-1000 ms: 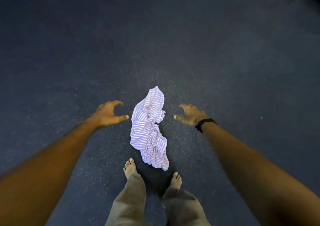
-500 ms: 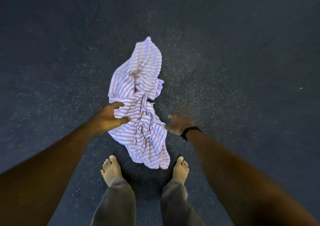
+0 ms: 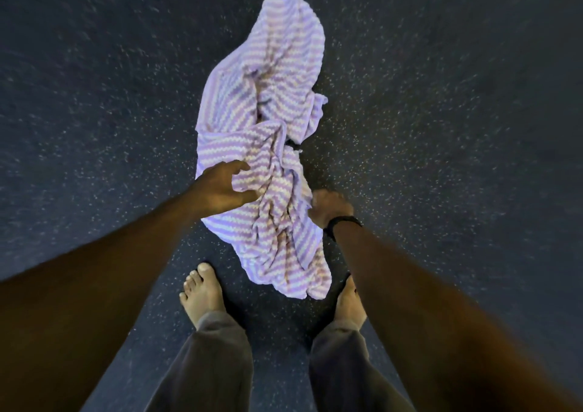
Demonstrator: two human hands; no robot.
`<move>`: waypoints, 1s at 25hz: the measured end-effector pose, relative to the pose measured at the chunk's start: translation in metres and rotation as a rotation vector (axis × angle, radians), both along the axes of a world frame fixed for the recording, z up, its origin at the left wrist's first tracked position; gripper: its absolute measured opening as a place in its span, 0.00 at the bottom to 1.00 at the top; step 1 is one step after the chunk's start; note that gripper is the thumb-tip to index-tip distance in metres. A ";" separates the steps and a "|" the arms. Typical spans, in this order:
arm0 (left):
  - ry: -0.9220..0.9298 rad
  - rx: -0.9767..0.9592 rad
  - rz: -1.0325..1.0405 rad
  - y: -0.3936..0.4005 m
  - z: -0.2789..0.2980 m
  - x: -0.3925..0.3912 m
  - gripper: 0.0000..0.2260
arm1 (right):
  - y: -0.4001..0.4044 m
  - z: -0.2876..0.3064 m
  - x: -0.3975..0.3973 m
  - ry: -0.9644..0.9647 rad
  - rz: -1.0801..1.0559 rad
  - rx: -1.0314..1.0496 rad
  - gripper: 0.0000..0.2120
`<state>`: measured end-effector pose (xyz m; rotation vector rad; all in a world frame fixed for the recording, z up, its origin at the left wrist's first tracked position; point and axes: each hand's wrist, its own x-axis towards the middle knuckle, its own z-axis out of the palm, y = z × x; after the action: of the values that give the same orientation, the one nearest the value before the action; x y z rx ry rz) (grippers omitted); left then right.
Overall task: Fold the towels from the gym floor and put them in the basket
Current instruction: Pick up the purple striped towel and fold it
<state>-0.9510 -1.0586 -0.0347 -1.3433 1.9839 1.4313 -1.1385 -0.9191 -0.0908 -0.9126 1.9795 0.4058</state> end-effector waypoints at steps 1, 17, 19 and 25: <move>-0.007 -0.003 -0.007 -0.002 0.007 0.001 0.29 | -0.003 0.012 -0.001 -0.002 -0.087 -0.090 0.19; 0.188 -0.375 -0.036 -0.123 0.513 -0.083 0.36 | -0.163 0.572 -0.129 0.155 0.011 -0.661 0.10; 0.230 -0.466 -0.049 -0.127 0.588 -0.093 0.30 | -0.168 0.659 -0.141 0.199 0.051 -0.756 0.10; 0.340 -0.679 -0.162 -0.091 0.795 -0.123 0.34 | -0.118 0.881 -0.193 0.265 0.030 -1.004 0.13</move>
<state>-1.0735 -1.1495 0.7599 -1.1776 2.9031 0.9898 -1.3317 -1.0369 0.7904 -1.5437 2.4245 -0.5538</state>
